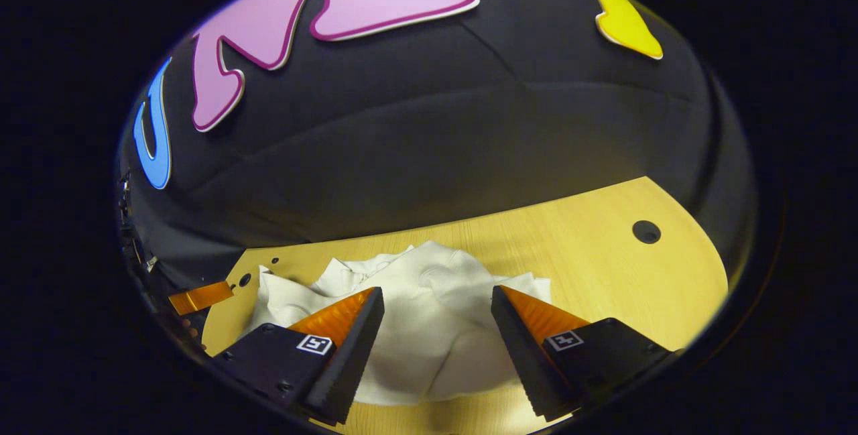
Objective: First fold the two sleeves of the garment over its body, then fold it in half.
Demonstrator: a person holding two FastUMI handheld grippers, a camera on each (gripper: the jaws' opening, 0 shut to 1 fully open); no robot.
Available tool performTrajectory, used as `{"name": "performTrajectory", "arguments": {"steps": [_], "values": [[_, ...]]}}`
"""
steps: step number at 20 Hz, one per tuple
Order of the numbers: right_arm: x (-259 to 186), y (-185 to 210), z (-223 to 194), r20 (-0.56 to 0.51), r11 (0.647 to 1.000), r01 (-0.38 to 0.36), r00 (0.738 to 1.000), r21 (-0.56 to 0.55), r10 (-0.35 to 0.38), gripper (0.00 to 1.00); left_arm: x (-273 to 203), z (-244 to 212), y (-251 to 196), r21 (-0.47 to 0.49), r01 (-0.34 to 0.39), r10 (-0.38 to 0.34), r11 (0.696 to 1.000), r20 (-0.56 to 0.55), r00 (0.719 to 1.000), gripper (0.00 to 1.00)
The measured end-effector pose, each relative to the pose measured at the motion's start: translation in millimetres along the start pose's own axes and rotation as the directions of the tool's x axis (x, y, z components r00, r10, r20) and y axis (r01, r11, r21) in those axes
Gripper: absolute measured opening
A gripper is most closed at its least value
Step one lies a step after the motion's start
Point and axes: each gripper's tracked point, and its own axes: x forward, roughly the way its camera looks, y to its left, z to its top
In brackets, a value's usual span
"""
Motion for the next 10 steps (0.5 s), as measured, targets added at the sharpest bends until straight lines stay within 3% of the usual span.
{"name": "performTrajectory", "arguments": {"steps": [4, 10], "values": [[-46, -13, 10, 0.039, 0.999, 0.043, 0.998, -0.020, -0.042, 0.99, -45, 13, -19, 0.095, 0.015, -0.021, 0.995, 0.059, 0.998, 0.98], [-145, -14, 4, 0.099, 0.992, 0.079, 0.993, -0.094, -0.069, 0.98, -148, 30, -40, 0.056, 0.077, -0.085, 0.995, 0.163, 0.983, 0.98]]}}
